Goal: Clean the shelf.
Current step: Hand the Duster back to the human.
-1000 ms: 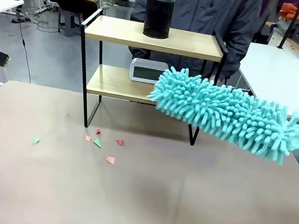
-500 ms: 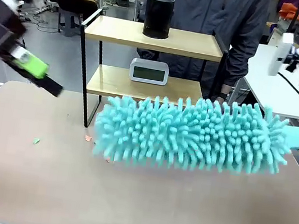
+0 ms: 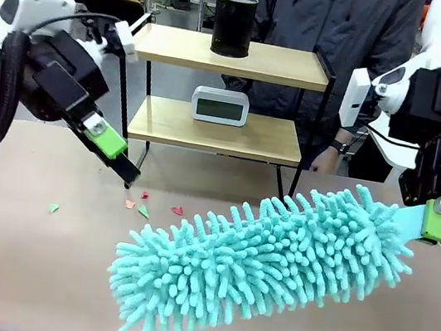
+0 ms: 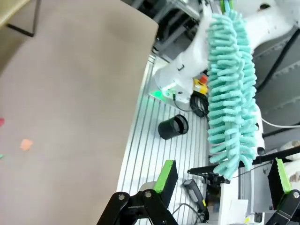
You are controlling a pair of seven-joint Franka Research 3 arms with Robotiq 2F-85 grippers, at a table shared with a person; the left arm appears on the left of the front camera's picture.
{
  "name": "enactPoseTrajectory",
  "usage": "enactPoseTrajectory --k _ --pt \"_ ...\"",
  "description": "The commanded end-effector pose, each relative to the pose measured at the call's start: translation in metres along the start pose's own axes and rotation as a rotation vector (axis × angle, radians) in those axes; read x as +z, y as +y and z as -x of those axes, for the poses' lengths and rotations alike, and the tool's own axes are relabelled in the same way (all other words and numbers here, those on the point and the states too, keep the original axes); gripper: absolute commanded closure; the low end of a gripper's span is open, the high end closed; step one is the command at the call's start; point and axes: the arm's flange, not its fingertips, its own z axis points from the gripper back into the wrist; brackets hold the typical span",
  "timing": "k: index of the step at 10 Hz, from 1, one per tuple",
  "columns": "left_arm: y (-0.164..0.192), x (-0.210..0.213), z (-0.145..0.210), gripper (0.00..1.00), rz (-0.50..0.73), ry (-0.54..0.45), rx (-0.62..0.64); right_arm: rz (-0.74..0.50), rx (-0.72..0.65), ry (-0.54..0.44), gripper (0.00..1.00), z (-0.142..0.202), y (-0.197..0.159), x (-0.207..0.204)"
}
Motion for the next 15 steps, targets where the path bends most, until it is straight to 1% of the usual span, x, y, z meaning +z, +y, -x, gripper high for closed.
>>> enactPoseTrajectory --k 1,2,3,4,5,6,7,8,9,10,12,13,14,15 --pt "0.0 -0.018 -0.003 0.0 0.039 0.05 -0.011 0.032 0.06 -0.003 0.88 0.006 0.017 0.027" --pt "0.001 -0.031 -0.002 0.0 0.053 0.079 -0.01 0.029 0.06 -0.039 0.88 0.0 0.014 0.029" --pt "0.001 -0.04 -0.003 0.0 0.056 0.08 -0.011 0.023 0.074 -0.041 0.88 -0.003 0.011 0.03" --pt "0.002 -0.048 -0.005 0.0 0.053 0.072 -0.004 0.021 0.09 -0.069 0.88 -0.006 0.01 0.031" --pt "0.0 -0.055 -0.006 0.0 0.067 0.071 -0.011 0.052 0.069 -0.146 0.88 -0.009 0.008 0.033" --pt "-0.003 -0.061 -0.006 0.0 0.085 0.062 -0.026 0.048 0.077 -0.168 0.88 -0.012 0.005 0.034" --pt "-0.005 -0.065 -0.007 0.0 0.086 0.032 -0.044 0.024 0.098 -0.165 0.88 -0.013 0.001 0.033" --pt "-0.005 -0.067 -0.008 0.0 0.091 0.029 -0.045 0.006 0.108 -0.147 0.88 -0.016 -0.004 0.032" --pt "-0.003 -0.07 -0.007 0.0 0.089 0.039 -0.055 0.016 0.092 -0.179 0.88 -0.02 -0.008 0.032" --pt "-0.002 -0.072 -0.004 0.0 0.077 0.055 -0.046 0.003 0.106 -0.177 0.88 -0.021 -0.011 0.034" --pt "-0.001 -0.067 -0.004 0.0 0.081 0.043 -0.052 -0.003 0.114 -0.166 0.88 -0.022 -0.011 0.034" --pt "-0.001 -0.066 -0.004 0.58 0.083 0.028 -0.061 -0.01 0.103 -0.165 0.88 -0.023 -0.013 0.034" --pt "-0.001 -0.064 -0.004 0.58 0.075 0.016 -0.073 -0.015 0.099 -0.156 0.88 -0.023 -0.013 0.034" --pt "0.002 -0.064 -0.005 1.0 0.075 0.022 -0.057 -0.019 0.093 -0.154 0.88 -0.023 -0.013 0.034"
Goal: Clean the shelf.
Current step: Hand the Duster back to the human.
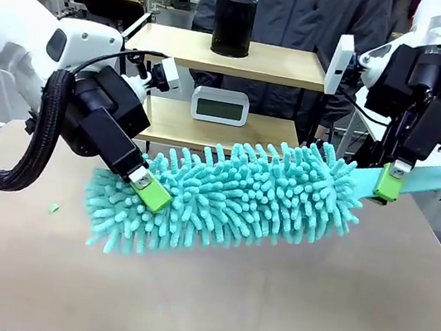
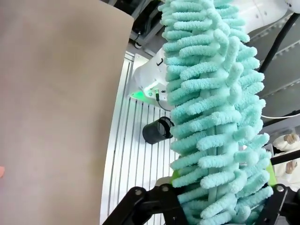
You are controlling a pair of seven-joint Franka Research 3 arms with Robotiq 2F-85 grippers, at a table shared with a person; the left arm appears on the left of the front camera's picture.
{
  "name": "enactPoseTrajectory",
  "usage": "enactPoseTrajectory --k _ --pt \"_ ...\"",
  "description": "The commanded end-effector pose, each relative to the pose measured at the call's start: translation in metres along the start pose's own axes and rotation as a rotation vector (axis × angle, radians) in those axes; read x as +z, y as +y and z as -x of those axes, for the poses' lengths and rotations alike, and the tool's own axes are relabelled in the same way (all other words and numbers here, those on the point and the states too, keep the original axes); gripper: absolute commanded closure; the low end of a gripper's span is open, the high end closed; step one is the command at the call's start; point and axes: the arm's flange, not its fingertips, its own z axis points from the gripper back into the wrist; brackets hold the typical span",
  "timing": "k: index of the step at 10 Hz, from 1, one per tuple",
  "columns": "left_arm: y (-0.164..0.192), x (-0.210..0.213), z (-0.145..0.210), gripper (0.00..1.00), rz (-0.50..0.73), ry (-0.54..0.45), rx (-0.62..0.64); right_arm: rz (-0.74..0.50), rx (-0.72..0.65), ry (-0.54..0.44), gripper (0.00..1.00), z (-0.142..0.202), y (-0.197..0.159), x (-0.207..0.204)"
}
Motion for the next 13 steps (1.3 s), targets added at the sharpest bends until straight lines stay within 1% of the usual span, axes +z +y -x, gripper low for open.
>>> enactPoseTrajectory --k 1,2,5,8,9,10,11,12,13 --pt "0.003 -0.001 0.004 0.65 -0.005 -0.015 -0.03 -0.018 0.036 -0.011 0.88 -0.004 0.002 0.004" --pt "0.002 -0.003 0.004 1.0 -0.011 -0.007 -0.031 -0.023 0.039 -0.011 0.88 -0.004 0.001 0.005" --pt "0.005 -0.003 0.005 1.0 -0.013 0.008 -0.014 -0.026 0.03 -0.014 0.88 -0.003 0.0 0.007" --pt "0.002 -0.001 0.004 1.0 -0.022 0.01 -0.028 -0.017 0.017 -0.009 0.88 -0.003 0.0 0.006" --pt "0.002 0.002 0.003 1.0 -0.032 0.007 -0.028 -0.024 0.017 0.004 0.41 -0.003 0.001 0.005" --pt "0.001 0.005 0.004 1.0 -0.04 0.007 -0.032 -0.02 0.014 -0.002 0.39 -0.003 0.001 0.005" --pt "0.001 0.007 0.005 1.0 -0.048 0.018 -0.033 -0.006 0.017 -0.051 0.0 0.002 0.002 0.008" --pt "0.002 0.009 0.008 1.0 -0.055 0.041 -0.032 0.004 0.052 -0.133 0.0 0.013 0.005 0.013" --pt "0.003 0.011 0.012 1.0 -0.058 0.03 -0.028 0.011 0.081 -0.218 0.0 0.027 0.007 0.02"
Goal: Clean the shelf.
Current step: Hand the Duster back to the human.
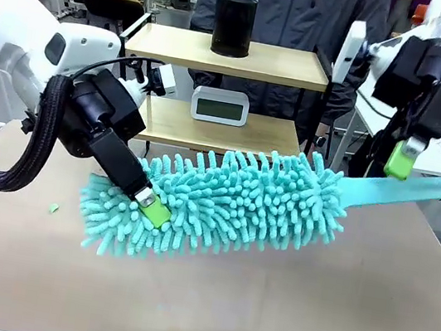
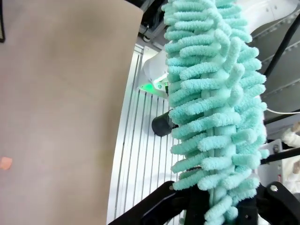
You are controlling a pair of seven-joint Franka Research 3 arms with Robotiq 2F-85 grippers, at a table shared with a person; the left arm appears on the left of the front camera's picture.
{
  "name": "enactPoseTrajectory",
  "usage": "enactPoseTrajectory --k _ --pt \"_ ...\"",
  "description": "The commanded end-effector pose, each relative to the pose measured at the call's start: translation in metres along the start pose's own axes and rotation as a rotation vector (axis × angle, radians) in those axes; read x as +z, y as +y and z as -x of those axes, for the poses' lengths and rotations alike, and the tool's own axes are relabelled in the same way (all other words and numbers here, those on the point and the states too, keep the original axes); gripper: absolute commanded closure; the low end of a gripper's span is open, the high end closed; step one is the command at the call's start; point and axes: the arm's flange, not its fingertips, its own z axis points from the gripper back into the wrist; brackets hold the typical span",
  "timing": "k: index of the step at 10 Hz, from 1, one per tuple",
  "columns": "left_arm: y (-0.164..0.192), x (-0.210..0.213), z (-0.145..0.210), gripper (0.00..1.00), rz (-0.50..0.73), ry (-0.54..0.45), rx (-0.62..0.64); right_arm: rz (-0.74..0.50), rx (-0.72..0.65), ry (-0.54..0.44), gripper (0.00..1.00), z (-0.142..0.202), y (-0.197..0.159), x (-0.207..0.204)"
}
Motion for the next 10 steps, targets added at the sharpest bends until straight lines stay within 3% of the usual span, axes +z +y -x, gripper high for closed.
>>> enactPoseTrajectory --k 1,3,6,7,8,9,10 --pt "-0.002 0.011 0.009 1.0 -0.007 -0.018 -0.038 0.019 0.089 -0.233 0.16 0.033 0.005 0.013" --pt "-0.008 0.029 0.018 1.0 -0.004 -0.054 -0.047 0.036 0.122 -0.572 0.0 0.079 0.007 0.034" --pt "-0.009 0.08 0.05 1.0 -0.03 -0.158 -0.013 -0.029 0.074 -1.254 0.0 0.157 -0.001 0.043" --pt "-0.008 0.102 0.064 1.0 -0.058 -0.215 0.006 -0.013 0.033 -1.42 0.0 0.179 -0.004 0.04" --pt "-0.012 0.134 0.082 1.0 -0.069 -0.343 0.017 0.047 -0.044 -1.508 0.0 0.196 -0.008 0.029" --pt "-0.016 0.167 0.098 1.0 -0.132 -0.514 0.019 0.022 -0.128 -1.498 0.0 0.203 -0.016 0.02" --pt "-0.02 0.199 0.116 1.0 -0.165 -0.717 0.05 -0.029 -0.294 -1.376 0.0 0.202 -0.026 0.012"
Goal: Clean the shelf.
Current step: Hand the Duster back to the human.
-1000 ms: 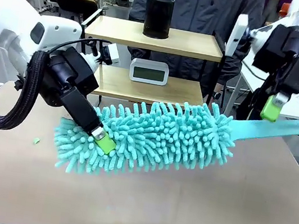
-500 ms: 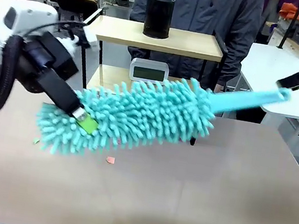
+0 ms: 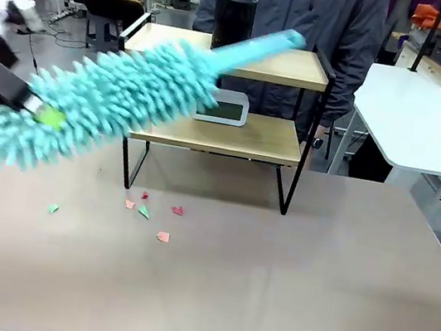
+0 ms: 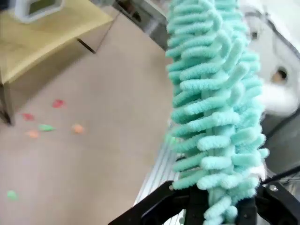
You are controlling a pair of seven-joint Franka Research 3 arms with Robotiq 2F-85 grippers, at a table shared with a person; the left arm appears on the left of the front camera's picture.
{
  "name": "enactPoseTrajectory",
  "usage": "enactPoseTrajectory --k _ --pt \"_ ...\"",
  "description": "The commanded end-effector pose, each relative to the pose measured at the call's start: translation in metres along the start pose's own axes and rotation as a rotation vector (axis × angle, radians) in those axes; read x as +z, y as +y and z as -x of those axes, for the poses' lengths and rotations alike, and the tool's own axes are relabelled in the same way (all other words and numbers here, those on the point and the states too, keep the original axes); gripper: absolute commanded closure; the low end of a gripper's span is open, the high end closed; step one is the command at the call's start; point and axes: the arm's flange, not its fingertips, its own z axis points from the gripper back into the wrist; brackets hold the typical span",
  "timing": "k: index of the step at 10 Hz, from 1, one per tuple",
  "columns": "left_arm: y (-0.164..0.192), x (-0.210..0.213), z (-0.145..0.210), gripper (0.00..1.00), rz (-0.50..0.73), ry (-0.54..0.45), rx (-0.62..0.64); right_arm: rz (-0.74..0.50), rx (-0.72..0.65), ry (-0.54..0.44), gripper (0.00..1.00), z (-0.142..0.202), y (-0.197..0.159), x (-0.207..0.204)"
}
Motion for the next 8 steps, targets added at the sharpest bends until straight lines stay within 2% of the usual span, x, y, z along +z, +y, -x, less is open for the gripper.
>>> enactPoseTrajectory --k 1,2,3,4,5,7,8 --pt "-0.001 0.052 0.005 1.0 -0.044 -0.341 0.053 -0.068 0.061 0.053 0.0 -0.014 0.01 -0.002" --pt "-0.003 0.09 0.018 1.0 -0.067 -0.45 0.076 -0.068 0.061 0.053 0.0 -0.014 0.01 -0.002" --pt "-0.007 0.118 0.029 1.0 -0.075 -0.556 0.064 0.007 -0.002 0.001 0.0 0.003 0.0 -0.002" --pt "-0.009 0.142 0.044 1.0 -0.084 -0.658 0.057 0.088 -0.106 0.026 0.0 0.0 -0.015 -0.011" --pt "-0.002 0.157 0.049 1.0 -0.096 -0.7 0.104 0.115 -0.141 0.021 0.0 -0.006 -0.025 -0.02" --pt "0.033 0.172 0.05 1.0 -0.119 -0.685 0.327 0.144 -0.204 0.049 0.0 -0.009 -0.029 -0.03" --pt "0.048 0.173 0.052 1.0 -0.135 -0.68 0.415 0.167 -0.188 0.017 0.0 -0.01 -0.031 -0.029"
